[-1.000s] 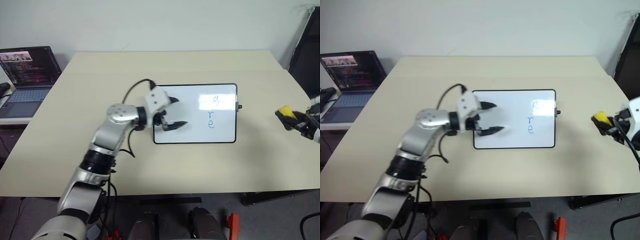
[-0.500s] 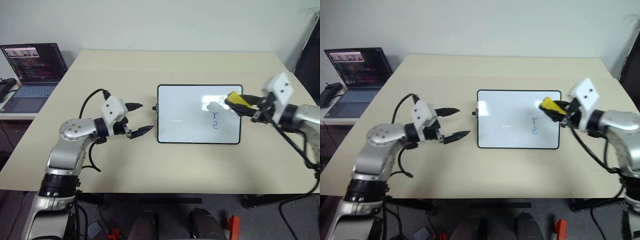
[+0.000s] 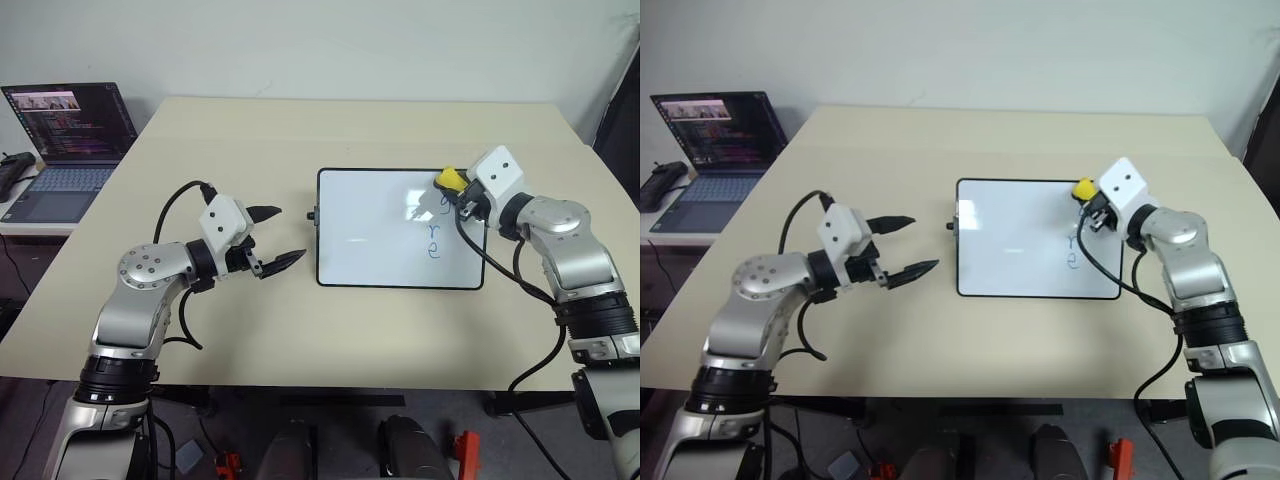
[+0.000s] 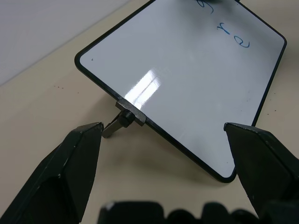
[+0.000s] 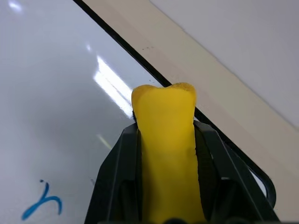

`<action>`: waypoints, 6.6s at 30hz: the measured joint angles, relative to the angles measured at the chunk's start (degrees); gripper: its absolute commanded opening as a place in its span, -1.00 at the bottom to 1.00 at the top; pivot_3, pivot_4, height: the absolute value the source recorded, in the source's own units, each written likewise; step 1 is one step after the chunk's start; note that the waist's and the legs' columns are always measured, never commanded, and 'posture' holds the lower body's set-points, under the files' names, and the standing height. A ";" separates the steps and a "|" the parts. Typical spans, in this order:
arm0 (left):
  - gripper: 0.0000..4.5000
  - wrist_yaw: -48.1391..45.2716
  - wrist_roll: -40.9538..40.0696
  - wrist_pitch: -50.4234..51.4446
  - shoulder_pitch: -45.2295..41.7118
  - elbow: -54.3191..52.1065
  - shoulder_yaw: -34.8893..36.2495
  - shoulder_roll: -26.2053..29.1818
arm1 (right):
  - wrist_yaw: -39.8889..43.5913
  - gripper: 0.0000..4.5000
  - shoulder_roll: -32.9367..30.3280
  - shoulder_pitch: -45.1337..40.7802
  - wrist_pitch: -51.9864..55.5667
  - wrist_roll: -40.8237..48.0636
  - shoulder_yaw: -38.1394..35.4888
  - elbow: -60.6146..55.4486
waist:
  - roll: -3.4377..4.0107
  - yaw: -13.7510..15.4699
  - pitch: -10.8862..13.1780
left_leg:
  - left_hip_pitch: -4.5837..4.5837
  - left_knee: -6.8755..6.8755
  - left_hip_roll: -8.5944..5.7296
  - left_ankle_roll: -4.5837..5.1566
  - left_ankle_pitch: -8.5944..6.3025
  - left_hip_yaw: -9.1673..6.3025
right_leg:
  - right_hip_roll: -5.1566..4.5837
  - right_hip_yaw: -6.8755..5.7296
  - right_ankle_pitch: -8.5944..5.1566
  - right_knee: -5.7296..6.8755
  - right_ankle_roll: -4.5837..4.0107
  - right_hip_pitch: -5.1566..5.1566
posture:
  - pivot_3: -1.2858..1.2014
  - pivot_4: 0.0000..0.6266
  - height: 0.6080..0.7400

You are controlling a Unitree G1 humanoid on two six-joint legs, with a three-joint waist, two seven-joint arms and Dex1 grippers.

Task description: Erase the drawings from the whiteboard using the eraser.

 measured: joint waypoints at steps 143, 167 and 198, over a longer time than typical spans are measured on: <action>1.00 -2.24 -9.16 12.01 1.37 -6.86 3.84 6.87 | 24.78 -0.52 -21.07 21.11 14.34 9.48 -10.17 -25.91 | -0.02 0.19 0.19 | -0.44 -0.11 0.03 0.13 0.04 0.13 | -0.04 0.06 0.28 -0.27 0.10 -0.44 | 0.03 -0.52 1.00; 1.00 -1.73 -8.53 10.88 1.16 -6.52 1.58 5.76 | 12.17 -0.52 -4.79 3.66 19.75 2.19 3.61 -22.41 | -0.02 0.31 0.18 | -0.61 -0.01 0.01 0.10 0.06 0.14 | -0.05 0.10 0.29 -0.06 0.08 -0.74 | 0.03 -0.52 1.00; 1.00 -1.43 -8.51 10.62 2.07 -6.48 1.20 5.44 | 12.80 -0.52 -8.52 1.19 18.15 -15.98 14.42 -15.89 | -0.17 0.39 0.09 | 0.12 0.59 0.00 0.20 0.10 -0.06 | 0.01 -0.12 0.37 -0.05 0.10 0.37 | 0.03 -0.52 1.00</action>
